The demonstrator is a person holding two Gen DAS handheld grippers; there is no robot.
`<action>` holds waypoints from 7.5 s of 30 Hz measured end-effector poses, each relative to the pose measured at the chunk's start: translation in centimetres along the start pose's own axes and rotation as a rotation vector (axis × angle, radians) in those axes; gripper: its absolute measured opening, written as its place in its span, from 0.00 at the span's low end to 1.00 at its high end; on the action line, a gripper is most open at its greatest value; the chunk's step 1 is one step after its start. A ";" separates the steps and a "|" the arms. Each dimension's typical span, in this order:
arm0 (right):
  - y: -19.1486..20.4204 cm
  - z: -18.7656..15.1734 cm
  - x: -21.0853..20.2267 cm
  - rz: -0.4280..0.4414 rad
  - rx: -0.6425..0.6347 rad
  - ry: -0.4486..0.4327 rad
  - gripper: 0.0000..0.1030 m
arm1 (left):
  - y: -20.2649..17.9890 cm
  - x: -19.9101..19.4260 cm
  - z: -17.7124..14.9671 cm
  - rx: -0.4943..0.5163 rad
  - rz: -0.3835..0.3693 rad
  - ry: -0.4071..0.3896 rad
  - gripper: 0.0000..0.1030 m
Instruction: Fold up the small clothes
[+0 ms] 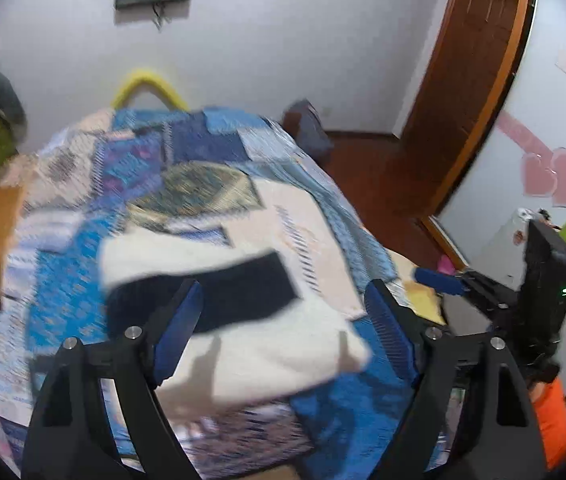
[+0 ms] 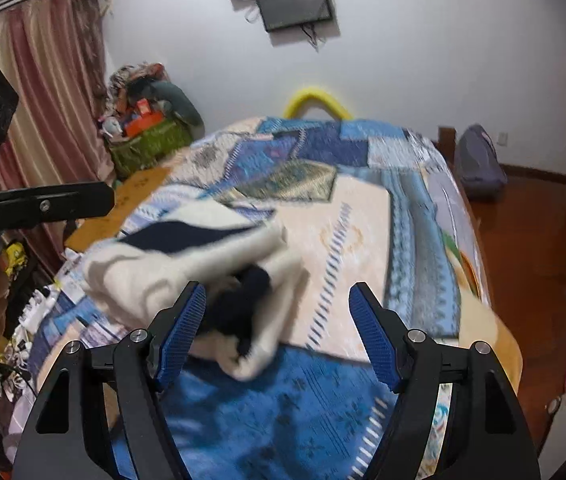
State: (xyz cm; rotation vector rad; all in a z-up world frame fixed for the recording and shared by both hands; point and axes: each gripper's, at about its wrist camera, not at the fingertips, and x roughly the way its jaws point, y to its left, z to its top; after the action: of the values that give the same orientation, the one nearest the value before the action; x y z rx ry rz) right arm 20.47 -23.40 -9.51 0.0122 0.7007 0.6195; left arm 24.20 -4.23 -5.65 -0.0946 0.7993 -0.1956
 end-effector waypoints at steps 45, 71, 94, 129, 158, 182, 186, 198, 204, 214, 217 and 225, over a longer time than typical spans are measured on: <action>3.4 -3.7 4.1 0.060 -0.056 0.183 0.71 | 11.3 -0.1 -10.8 0.030 0.174 0.141 0.95; -2.0 -2.9 15.8 0.366 0.300 0.451 0.92 | 15.9 11.4 -7.7 -0.377 -0.280 0.398 0.93; 8.8 6.6 11.7 0.380 0.076 0.232 0.42 | 18.6 -3.6 -1.4 -0.234 -0.161 0.035 0.64; 16.3 6.1 16.1 0.231 -0.127 0.154 0.60 | 26.8 -5.9 -9.3 -0.263 0.156 -0.001 0.78; 26.3 2.4 -7.4 0.169 -0.283 -0.484 1.00 | 7.1 -29.4 -15.1 -0.030 0.377 -0.629 0.96; 26.6 1.4 -8.3 0.102 -0.295 -0.489 1.00 | 6.9 -29.3 -15.2 -0.050 0.336 -0.643 0.99; 26.7 1.5 -8.1 0.099 -0.294 -0.476 1.00 | 7.3 -29.0 -15.1 -0.056 0.329 -0.632 0.99; 26.3 1.7 -7.9 0.091 -0.275 -0.464 1.00 | 8.3 -28.1 -14.7 -0.076 0.314 -0.612 0.99; 26.0 1.8 -8.1 0.086 -0.265 -0.466 1.00 | 8.6 -27.9 -14.5 -0.083 0.312 -0.608 1.00; 25.7 1.8 -8.4 0.088 -0.242 -0.468 1.00 | 8.7 -27.8 -14.3 -0.080 0.298 -0.600 1.00; 25.6 1.8 -8.4 0.086 -0.238 -0.471 1.00 | 8.6 -27.7 -14.3 -0.070 0.297 -0.600 1.00; 25.2 1.8 -8.5 0.088 -0.222 -0.474 1.00 | 7.9 -27.6 -14.2 -0.048 0.299 -0.603 1.00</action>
State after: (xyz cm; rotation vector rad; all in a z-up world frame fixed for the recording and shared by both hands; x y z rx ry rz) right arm 3.16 -6.92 2.36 -0.0160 0.1718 0.7428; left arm -3.75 9.12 2.63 -0.0724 0.2099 0.1349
